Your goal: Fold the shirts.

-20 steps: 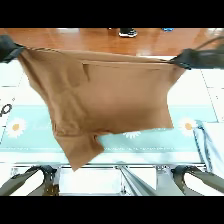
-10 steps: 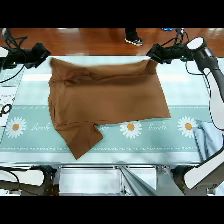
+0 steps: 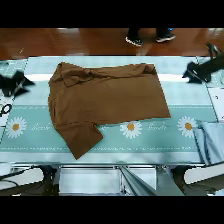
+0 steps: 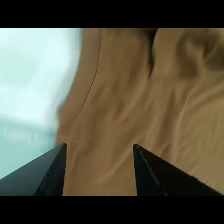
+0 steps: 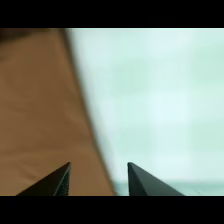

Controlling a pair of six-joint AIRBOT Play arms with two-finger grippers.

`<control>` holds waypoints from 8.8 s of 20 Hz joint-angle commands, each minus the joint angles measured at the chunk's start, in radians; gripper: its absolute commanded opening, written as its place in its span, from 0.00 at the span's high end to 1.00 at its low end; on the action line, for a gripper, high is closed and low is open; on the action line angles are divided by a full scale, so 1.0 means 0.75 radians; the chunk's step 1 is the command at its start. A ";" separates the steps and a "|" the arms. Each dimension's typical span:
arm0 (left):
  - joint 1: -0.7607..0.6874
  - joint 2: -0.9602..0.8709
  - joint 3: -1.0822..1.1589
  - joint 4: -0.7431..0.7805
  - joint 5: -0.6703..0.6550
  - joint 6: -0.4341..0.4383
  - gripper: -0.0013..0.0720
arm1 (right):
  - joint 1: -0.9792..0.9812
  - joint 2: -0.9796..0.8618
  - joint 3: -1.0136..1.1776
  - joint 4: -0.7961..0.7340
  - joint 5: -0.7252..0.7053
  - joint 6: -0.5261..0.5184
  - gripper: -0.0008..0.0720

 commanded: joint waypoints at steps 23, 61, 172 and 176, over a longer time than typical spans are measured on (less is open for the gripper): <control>-0.006 0.161 -0.818 -0.257 0.145 0.082 0.96 | -0.228 0.567 -1.071 0.386 -0.391 -0.311 0.43; -0.025 0.638 0.845 -0.547 0.149 0.140 0.96 | 0.121 0.928 0.584 0.011 -0.140 -0.191 0.96; -0.058 0.381 -1.039 -0.252 0.090 0.226 0.96 | -0.059 0.503 -1.358 0.538 -0.402 -0.373 0.95; -0.057 0.381 -0.981 -0.252 0.078 0.226 0.96 | -0.051 0.527 -1.247 0.510 -0.332 -0.407 0.96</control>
